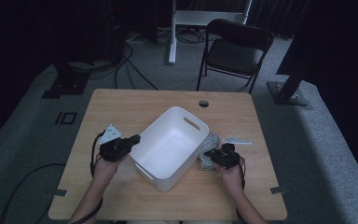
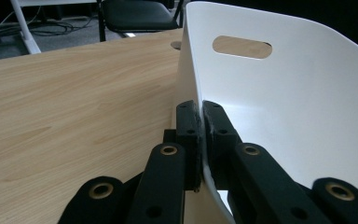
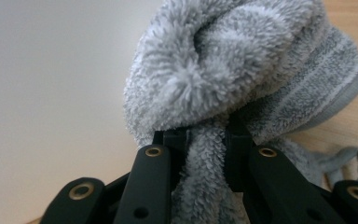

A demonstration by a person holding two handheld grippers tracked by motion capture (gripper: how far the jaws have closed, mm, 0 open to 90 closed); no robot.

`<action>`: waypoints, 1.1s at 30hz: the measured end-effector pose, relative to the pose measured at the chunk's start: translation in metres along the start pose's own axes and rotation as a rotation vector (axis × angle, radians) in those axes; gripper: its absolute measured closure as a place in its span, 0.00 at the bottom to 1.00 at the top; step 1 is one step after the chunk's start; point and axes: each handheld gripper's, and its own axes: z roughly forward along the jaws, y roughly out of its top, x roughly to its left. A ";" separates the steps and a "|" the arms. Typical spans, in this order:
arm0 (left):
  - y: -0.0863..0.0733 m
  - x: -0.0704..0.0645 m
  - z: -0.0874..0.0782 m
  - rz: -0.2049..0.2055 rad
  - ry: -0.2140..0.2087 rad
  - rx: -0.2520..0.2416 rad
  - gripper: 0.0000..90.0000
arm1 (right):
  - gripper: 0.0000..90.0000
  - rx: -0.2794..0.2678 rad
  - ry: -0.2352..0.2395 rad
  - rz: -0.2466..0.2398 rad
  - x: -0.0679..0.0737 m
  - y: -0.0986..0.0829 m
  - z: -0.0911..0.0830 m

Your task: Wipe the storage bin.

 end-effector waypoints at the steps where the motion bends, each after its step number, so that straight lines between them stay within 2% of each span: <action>1: 0.000 0.000 0.000 0.001 0.000 0.000 0.96 | 0.85 0.006 -0.004 -0.001 -0.001 -0.001 0.002; 8: 0.000 -0.001 0.000 -0.007 0.012 -0.003 0.96 | 0.85 0.052 -0.007 0.028 -0.007 -0.009 0.013; 12: 0.000 -0.005 0.001 0.000 0.057 -0.003 0.97 | 0.85 0.047 -0.008 0.025 -0.005 -0.006 0.007; 14: 0.000 -0.007 0.002 -0.002 0.069 -0.003 0.97 | 0.85 0.012 0.000 0.021 -0.003 0.001 -0.005; 16: 0.000 -0.009 0.002 0.005 0.086 0.000 0.98 | 0.85 -0.066 0.009 0.012 0.002 0.013 -0.026; 19: 0.000 -0.009 0.002 0.004 0.087 0.000 0.98 | 0.85 -0.153 0.041 -0.005 0.012 0.027 -0.053; 21: 0.000 -0.009 0.002 0.002 0.085 -0.001 0.98 | 0.85 -0.185 0.067 -0.016 0.019 0.032 -0.062; 23: 0.000 -0.008 0.003 0.002 0.073 -0.001 0.98 | 0.85 -0.186 0.081 -0.031 0.027 0.033 -0.062; 26: 0.000 -0.006 0.003 0.007 0.054 -0.001 0.98 | 0.85 -0.154 0.078 -0.049 0.032 0.029 -0.047; 27: 0.000 -0.006 0.003 0.008 0.050 -0.002 0.97 | 0.85 -0.164 0.081 -0.042 0.032 0.027 -0.044; 33: 0.000 -0.005 0.003 0.013 0.033 -0.003 0.97 | 0.86 -0.141 0.039 -0.063 0.033 0.022 -0.036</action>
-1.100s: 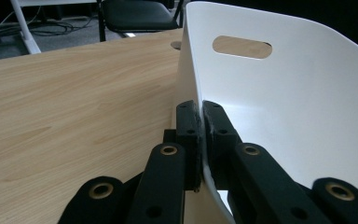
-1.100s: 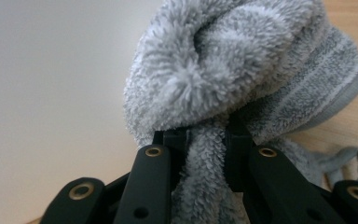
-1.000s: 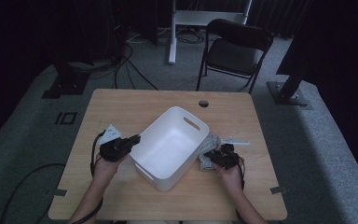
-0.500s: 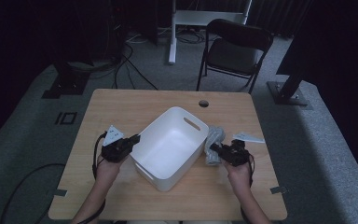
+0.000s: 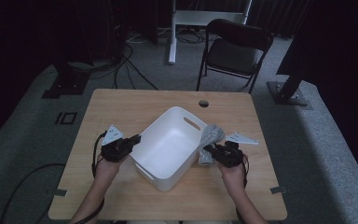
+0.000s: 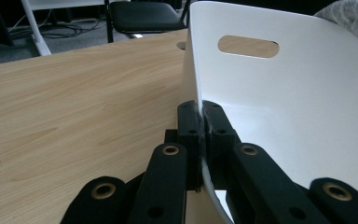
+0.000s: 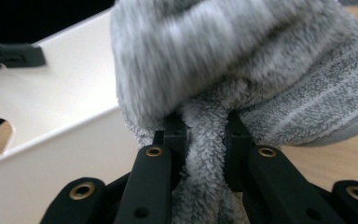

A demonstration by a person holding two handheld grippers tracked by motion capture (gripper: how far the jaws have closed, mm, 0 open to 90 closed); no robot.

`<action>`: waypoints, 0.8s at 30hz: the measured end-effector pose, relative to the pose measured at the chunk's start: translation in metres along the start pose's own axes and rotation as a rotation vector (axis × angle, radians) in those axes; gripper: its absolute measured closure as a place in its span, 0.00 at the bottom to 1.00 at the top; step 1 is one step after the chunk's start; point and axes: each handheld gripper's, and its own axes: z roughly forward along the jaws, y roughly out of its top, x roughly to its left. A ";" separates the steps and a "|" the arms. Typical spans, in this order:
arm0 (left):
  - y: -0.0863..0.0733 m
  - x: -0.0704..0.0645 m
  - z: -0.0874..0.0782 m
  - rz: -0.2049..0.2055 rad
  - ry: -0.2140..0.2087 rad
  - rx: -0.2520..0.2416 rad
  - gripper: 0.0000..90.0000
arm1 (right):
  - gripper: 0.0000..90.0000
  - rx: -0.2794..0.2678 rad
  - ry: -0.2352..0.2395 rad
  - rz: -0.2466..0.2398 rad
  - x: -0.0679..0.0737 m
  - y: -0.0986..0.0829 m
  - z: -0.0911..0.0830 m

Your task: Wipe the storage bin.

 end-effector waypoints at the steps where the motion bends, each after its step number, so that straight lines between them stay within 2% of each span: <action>1: 0.000 0.000 0.000 -0.002 -0.003 -0.001 0.97 | 0.85 0.010 -0.004 0.003 -0.001 -0.002 0.002; 8: 0.000 0.001 0.001 0.001 -0.012 -0.005 0.97 | 0.85 0.084 -0.030 0.021 -0.009 -0.014 0.016; 24: -0.001 0.000 0.002 0.000 -0.008 -0.008 0.97 | 0.85 0.152 -0.061 0.042 -0.019 -0.030 0.032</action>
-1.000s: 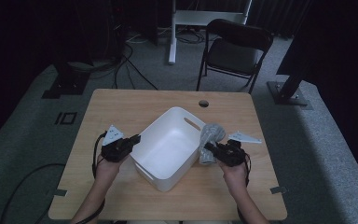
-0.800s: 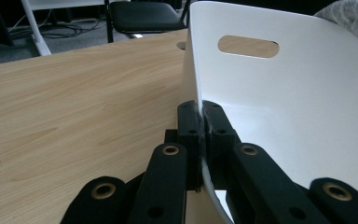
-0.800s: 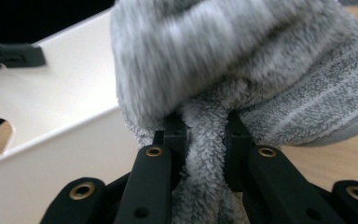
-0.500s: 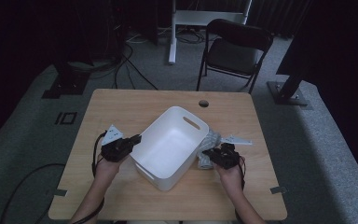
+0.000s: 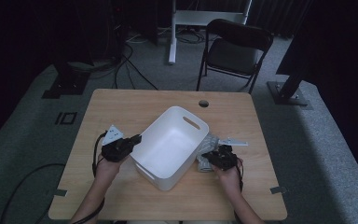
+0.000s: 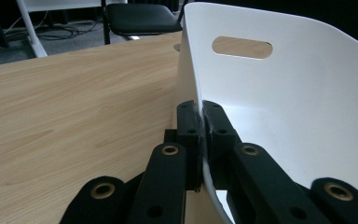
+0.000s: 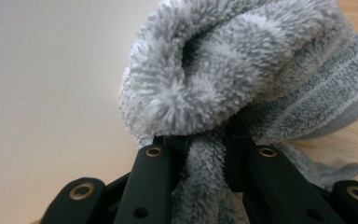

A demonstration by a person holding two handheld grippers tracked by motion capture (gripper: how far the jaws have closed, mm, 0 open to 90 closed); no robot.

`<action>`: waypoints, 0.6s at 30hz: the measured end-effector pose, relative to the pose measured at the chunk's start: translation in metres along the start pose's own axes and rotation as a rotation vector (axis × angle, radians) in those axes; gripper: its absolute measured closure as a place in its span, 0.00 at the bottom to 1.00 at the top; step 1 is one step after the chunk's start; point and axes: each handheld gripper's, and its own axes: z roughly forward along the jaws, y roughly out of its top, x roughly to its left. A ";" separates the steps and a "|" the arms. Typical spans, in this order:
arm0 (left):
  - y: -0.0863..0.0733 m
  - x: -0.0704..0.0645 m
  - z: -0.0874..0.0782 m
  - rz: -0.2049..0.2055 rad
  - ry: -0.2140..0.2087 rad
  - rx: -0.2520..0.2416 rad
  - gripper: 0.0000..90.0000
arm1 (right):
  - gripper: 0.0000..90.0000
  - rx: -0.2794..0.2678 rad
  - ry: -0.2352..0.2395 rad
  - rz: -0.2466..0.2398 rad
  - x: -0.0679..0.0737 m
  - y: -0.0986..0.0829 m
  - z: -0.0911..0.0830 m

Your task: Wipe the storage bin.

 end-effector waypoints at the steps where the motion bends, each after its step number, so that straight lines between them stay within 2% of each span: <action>1: 0.000 0.000 0.000 -0.001 -0.001 0.000 0.97 | 0.85 0.004 -0.002 0.001 -0.001 -0.001 0.001; 12: 0.000 -0.001 0.000 -0.010 0.020 -0.001 0.97 | 0.85 0.065 -0.024 0.015 -0.008 -0.009 0.017; 14: 0.000 -0.001 0.001 -0.017 0.024 -0.002 0.97 | 0.85 0.062 -0.027 0.006 -0.007 -0.007 0.011; 18: 0.000 -0.002 0.001 -0.017 0.025 -0.002 0.97 | 0.85 -0.009 -0.004 0.009 -0.001 0.004 -0.016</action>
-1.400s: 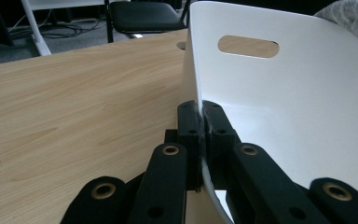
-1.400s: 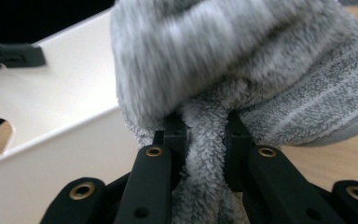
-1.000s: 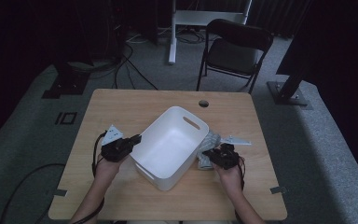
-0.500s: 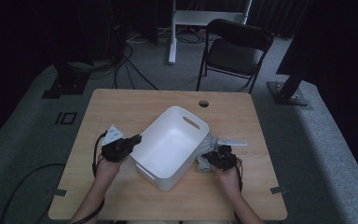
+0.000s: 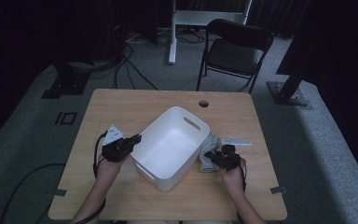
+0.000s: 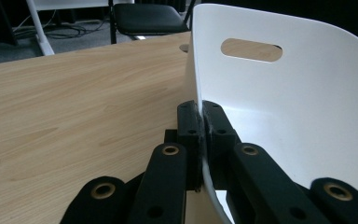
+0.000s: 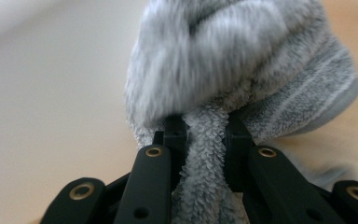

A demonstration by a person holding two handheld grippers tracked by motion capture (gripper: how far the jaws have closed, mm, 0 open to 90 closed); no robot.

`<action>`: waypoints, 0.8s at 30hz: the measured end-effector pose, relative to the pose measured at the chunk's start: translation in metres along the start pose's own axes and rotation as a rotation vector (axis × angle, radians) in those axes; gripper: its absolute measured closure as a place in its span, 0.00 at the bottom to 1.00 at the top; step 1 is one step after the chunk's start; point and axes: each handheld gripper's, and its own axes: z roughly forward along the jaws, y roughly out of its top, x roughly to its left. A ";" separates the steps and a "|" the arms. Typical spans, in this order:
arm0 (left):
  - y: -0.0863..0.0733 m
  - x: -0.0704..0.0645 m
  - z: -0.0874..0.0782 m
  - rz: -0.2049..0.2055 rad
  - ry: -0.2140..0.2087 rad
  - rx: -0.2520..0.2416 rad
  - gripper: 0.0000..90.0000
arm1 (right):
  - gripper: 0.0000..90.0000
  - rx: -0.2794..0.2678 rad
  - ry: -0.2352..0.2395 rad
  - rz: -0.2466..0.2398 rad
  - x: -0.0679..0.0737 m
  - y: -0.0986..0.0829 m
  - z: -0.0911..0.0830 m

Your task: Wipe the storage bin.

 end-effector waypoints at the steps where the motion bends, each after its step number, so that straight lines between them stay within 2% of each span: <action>1: 0.000 0.000 0.000 0.001 0.000 -0.001 0.97 | 0.85 -0.025 0.010 -0.005 0.003 0.003 -0.009; 4: 0.000 0.000 0.000 0.000 -0.002 0.000 0.97 | 0.85 -0.098 0.048 -0.022 0.013 0.011 -0.038; 8: 0.000 0.000 0.000 -0.001 -0.005 0.001 0.97 | 0.85 -0.140 0.090 -0.042 0.027 0.013 -0.054; 12: 0.000 0.000 0.001 0.001 -0.021 0.003 0.97 | 0.85 -0.116 0.102 -0.077 0.040 0.010 -0.041; 14: 0.000 0.001 0.001 0.001 -0.029 0.004 0.97 | 0.85 -0.106 0.101 -0.073 0.041 0.009 -0.033; 18: 0.000 0.001 0.001 0.000 -0.037 0.001 0.97 | 0.85 -0.099 0.068 -0.097 0.044 0.006 -0.027; 24: 0.000 -0.001 0.001 0.019 -0.023 -0.004 0.97 | 0.85 -0.052 0.058 -0.075 0.039 -0.002 -0.012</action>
